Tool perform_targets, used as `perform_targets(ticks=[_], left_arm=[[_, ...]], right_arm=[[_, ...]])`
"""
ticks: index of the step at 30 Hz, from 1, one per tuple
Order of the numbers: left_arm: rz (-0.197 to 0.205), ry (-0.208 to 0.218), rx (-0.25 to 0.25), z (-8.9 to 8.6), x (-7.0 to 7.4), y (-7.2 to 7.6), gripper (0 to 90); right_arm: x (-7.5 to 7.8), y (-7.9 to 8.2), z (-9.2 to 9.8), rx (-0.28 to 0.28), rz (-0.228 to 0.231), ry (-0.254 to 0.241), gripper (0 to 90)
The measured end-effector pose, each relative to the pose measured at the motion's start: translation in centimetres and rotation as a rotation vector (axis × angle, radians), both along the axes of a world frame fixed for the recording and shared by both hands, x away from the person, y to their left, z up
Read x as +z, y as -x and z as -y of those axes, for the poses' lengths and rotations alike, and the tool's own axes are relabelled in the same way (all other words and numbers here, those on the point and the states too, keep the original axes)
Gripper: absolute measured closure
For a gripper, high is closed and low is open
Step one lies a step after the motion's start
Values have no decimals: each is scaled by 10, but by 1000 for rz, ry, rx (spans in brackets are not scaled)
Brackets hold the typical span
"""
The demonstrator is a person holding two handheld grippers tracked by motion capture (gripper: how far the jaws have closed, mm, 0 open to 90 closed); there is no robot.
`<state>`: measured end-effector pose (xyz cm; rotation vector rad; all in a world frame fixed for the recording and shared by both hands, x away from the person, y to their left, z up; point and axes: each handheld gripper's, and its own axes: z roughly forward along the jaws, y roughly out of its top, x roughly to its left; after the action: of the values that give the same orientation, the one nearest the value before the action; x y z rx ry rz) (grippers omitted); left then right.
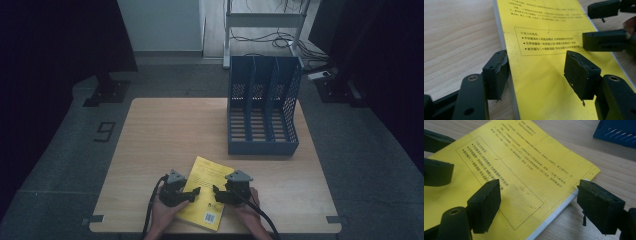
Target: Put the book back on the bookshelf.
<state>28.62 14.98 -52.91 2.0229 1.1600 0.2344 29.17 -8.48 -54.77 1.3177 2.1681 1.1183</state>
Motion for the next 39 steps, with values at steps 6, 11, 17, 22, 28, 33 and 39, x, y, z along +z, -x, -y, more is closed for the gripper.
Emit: perform_targets(ticks=[6,11,17,22,28,33,39], left_arm=[[19,58,-5,-3,7,2,409],[25,103,-13,-4,11,4,415],[9,118,-9,-6,9,2,435],[-25,163,-12,-9,8,0,435],[-48,149,-21,-9,6,-1,434],[-75,194,-22,-12,7,-2,431],[-65,185,-40,-8,11,1,428]], right_arm=[[0,0,0,-1,1,-2,188],[-1,0,0,-3,4,-5,188],[0,0,0,-2,4,-5,188],[0,0,0,-2,4,-5,187],[0,0,0,-1,4,-5,187],[0,0,0,1,4,-5,186],[0,0,1,2,2,-10,186]])
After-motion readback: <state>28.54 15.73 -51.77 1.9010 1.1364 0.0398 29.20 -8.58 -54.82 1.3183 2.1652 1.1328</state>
